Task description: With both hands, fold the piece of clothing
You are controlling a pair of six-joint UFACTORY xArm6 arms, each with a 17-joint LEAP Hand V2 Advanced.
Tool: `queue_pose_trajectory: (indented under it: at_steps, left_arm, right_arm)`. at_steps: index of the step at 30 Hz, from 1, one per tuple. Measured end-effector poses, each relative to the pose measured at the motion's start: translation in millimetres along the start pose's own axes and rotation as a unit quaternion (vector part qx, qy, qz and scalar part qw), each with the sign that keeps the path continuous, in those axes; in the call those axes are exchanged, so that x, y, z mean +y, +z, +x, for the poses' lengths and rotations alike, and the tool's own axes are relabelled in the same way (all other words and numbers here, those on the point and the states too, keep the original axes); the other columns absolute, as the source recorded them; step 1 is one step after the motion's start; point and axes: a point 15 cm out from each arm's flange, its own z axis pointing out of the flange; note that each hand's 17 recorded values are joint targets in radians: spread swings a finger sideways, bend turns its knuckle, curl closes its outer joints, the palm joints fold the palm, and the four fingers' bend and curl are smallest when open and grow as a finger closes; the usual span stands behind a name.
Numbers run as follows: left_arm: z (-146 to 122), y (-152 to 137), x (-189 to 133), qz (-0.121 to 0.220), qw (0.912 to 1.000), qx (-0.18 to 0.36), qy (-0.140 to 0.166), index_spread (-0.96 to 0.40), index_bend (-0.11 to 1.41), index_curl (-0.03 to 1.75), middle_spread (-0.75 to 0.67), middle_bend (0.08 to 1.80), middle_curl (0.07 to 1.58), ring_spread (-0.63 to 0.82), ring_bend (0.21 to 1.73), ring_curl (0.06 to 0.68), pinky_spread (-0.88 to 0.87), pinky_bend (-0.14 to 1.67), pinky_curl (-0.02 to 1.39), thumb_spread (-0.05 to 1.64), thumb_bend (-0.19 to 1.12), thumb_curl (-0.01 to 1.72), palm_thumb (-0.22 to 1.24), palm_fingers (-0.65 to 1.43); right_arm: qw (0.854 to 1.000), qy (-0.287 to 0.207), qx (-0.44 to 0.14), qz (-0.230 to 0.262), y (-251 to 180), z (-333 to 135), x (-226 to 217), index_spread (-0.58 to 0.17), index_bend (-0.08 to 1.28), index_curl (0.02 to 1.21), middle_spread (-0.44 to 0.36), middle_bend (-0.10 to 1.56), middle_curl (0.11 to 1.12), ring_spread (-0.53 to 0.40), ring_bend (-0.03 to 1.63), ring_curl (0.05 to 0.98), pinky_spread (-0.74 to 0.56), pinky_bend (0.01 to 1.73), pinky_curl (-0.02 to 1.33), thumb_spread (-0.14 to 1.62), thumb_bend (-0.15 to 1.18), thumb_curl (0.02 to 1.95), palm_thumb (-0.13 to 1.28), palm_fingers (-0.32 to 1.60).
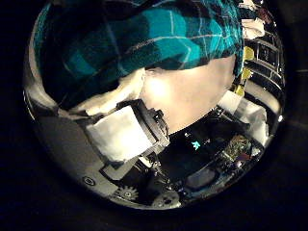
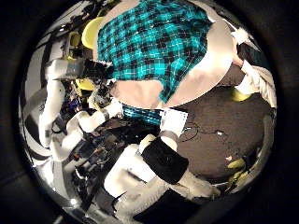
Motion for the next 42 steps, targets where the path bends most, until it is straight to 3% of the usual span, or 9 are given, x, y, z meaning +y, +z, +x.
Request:
queue_pose_trajectory:
  at_steps: [3, 5, 10, 15, 24, 32, 42]
  left_arm:
    - [-2.5, -17.5, -15.7, 0.029, 0.9996, 0.003, -0.006, -0.38, 0.32, 0.63, -0.44, 0.79, 0.75, -0.47, 1.07, 0.355, -0.54, 0.72, 0.47, 1.06, 0.04, 0.4, 0.74, 1.08]
    - [-4.4, -27.7, -22.2, 0.041, 0.9991, 0.003, -0.008, -0.43, 0.34, 0.69, -0.46, 0.81, 0.79, -0.48, 1.11, 0.385, -0.59, 0.78, 0.5, 1.08, 0.04, 0.42, 0.77, 1.07]
    - [-11.4, -51.6, -26.7, 0.046, 0.9989, 0.0, -0.01, -0.51, 0.37, 0.81, -0.51, 0.83, 0.87, -0.49, 1.19, 0.438, -0.65, 0.88, 0.56, 1.1, 0.03, 0.46, 0.81, 1.04]
    - [-13.7, -65.4, -25.1, 0.039, 0.9992, 0.001, -0.005, -0.58, 0.38, 0.94, -0.55, 0.85, 0.94, -0.49, 1.25, 0.478, -0.68, 0.95, 0.61, 1.11, 0.0, 0.5, 0.83, 0.99]
    - [-15.7, -75.2, -22.6, 0.028, 0.9996, 0.002, 0.0, -0.66, 0.36, 1.15, -0.59, 0.87, 1.04, -0.48, 1.31, 0.512, -0.69, 1.02, 0.65, 1.12, -0.01, 0.54, 0.83, 0.94]
    - [-16.6, -73.9, -20.3, 0.018, 0.9998, 0.004, 0.003, -0.68, 0.33, 1.29, -0.61, 0.88, 1.09, -0.47, 1.33, 0.521, -0.69, 1.04, 0.67, 1.12, -0.01, 0.57, 0.82, 0.91]
    - [-15.2, -79.2, -19.6, 0.019, 0.9998, 0.01, 0.003, -0.69, 0.29, 1.4, -0.63, 0.87, 1.13, -0.47, 1.33, 0.522, -0.69, 1.04, 0.68, 1.12, -0.01, 0.59, 0.82, 0.91]
  right_arm:
    - [1.0, 0.004, -0.005, -0.005, 4.5, 4.8, -0.7, -0.308, 0.13, 0.26, -0.015, 0.27, 0.36, 0.068, 0.66, 0.244, 0.33, 0.58, 0.24, 1.3, -0.01, 0.25, 0.4, 0.27]
    - [1.0, 0.001, -0.006, -0.007, 8.3, 7.5, -4.4, -0.31, 0.14, 0.25, -0.076, 0.27, 0.36, 0.022, 0.71, 0.255, 0.28, 0.61, 0.24, 1.3, -0.01, 0.25, 0.41, 0.32]
    - [0.999, -0.014, -0.01, -0.028, 34.3, 11.1, -17.0, -0.309, 0.15, 0.25, -0.157, 0.3, 0.37, -0.089, 0.81, 0.292, 0.12, 0.67, 0.25, 1.24, -0.01, 0.28, 0.49, 0.36]
    - [0.999, -0.026, -0.014, -0.042, 67.3, 13.4, -35.3, -0.302, 0.17, 0.27, -0.124, 0.32, 0.39, -0.139, 0.82, 0.304, 0.07, 0.66, 0.24, 1.18, -0.02, 0.3, 0.52, 0.31]
    - [0.997, -0.052, -0.003, -0.063, 128.9, 17.3, -68.5, -0.303, 0.18, 0.3, -0.082, 0.3, 0.38, -0.071, 0.67, 0.262, 0.15, 0.62, 0.22, 1.11, -0.02, 0.32, 0.57, 0.16]
    - [0.995, -0.075, 0.003, -0.065, 154.1, 6.5, -91.5, -0.306, 0.16, 0.3, -0.059, 0.28, 0.38, -0.016, 0.62, 0.249, 0.2, 0.58, 0.21, 1.08, -0.02, 0.33, 0.57, 0.14]
    - [0.989, -0.124, 0.007, -0.081, 200.0, -28.3, -104.1, -0.308, 0.18, 0.31, -0.082, 0.3, 0.38, -0.054, 0.61, 0.247, 0.18, 0.51, 0.2, 1.04, -0.01, 0.35, 0.64, 0.24]
